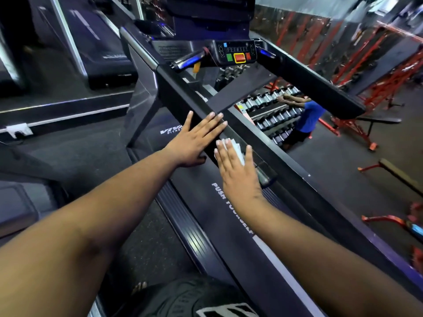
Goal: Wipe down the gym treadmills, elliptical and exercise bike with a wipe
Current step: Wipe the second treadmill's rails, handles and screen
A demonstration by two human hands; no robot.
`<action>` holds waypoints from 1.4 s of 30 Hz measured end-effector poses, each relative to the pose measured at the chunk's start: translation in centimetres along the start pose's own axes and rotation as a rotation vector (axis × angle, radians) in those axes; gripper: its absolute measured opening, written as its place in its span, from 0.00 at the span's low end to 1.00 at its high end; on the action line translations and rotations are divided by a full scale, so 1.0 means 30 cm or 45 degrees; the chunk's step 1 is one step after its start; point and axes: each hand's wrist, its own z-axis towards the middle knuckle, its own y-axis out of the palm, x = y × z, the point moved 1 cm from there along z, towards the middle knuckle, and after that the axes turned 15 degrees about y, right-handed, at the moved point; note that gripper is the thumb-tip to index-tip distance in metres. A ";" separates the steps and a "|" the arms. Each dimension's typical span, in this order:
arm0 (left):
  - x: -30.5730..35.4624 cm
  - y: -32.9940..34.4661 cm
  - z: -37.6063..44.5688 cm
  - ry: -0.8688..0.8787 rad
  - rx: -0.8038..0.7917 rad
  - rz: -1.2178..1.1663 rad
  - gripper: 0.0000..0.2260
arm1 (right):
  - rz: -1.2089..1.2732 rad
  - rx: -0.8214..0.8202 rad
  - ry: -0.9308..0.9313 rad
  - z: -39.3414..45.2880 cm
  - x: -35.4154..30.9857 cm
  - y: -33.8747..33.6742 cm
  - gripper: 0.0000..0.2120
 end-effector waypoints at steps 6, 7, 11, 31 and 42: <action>-0.053 0.005 -0.018 -0.010 -0.047 0.028 0.58 | 0.322 -0.055 0.113 -0.096 0.125 0.016 0.34; -0.056 0.008 -0.020 -0.005 -0.045 0.038 0.57 | 0.384 -0.046 0.138 -0.107 0.137 0.023 0.35; -0.045 0.016 -0.008 -0.014 -0.031 0.009 0.57 | 0.521 -0.031 0.218 -0.002 0.100 0.001 0.36; -0.086 0.048 -0.045 0.031 0.014 -0.014 0.59 | -0.294 -0.030 -0.118 0.046 -0.062 -0.007 0.33; -0.134 0.044 -0.024 0.030 0.070 -0.006 0.56 | 0.777 -0.194 0.052 0.205 0.085 -0.039 0.32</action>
